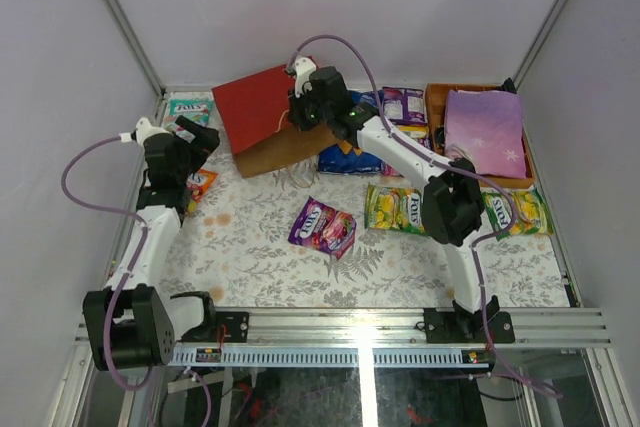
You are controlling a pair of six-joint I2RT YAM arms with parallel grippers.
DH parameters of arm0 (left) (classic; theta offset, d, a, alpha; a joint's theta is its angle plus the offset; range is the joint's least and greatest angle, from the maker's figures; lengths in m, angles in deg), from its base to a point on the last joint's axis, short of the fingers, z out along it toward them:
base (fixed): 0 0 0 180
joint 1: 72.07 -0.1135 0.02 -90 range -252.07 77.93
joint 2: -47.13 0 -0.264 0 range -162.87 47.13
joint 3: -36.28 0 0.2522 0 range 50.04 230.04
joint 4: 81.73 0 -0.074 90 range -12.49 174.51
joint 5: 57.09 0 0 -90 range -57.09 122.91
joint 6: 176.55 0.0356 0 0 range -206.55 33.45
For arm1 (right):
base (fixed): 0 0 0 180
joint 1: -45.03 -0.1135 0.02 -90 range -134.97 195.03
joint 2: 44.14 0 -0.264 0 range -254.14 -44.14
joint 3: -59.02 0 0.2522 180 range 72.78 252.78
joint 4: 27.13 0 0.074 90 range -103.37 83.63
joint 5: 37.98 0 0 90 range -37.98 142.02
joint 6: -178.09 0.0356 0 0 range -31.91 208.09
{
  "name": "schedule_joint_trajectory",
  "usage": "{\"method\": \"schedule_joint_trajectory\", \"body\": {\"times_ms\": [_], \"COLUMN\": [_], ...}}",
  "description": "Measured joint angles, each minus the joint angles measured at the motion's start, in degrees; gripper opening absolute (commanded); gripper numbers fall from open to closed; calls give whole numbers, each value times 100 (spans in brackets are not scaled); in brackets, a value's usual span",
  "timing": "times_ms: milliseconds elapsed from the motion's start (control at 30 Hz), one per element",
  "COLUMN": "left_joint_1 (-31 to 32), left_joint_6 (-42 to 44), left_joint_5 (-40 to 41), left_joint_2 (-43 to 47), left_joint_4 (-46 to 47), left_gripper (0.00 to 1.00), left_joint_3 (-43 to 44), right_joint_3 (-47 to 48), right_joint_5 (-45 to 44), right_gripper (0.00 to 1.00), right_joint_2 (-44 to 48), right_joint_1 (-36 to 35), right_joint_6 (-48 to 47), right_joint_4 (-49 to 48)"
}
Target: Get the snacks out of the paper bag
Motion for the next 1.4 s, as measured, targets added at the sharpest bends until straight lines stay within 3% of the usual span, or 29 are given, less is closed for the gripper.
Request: {"method": "schedule_joint_trajectory", "body": {"times_ms": [267, 700, 833, 1067, 1400], "left_joint_1": [0, -44, -52, -76, -74], "left_joint_6": [302, 391, 479, 579, 518], "left_joint_5": [0, -313, -382, -914, -1517], "left_joint_2": [586, 1167, 1305, 804, 304], "left_joint_4": [-568, -1121, -1150, -1147, -892], "left_gripper": [100, 100, 100, 100, 100], "left_joint_3": [299, 669, 782, 789, 654], "right_joint_3": [2, 118, 264, 1416, 1449], "right_joint_5": [339, 820, 863, 798, 802], "right_gripper": [0, 0, 0, 0, 1], "right_joint_2": [745, 1659, 1569, 649, 433], "right_joint_1": [0, 0, 0, 0, 0], "right_joint_6": [-142, 17, 101, 153, 249], "right_joint_4": [433, 164, 59, 240, 369]}}
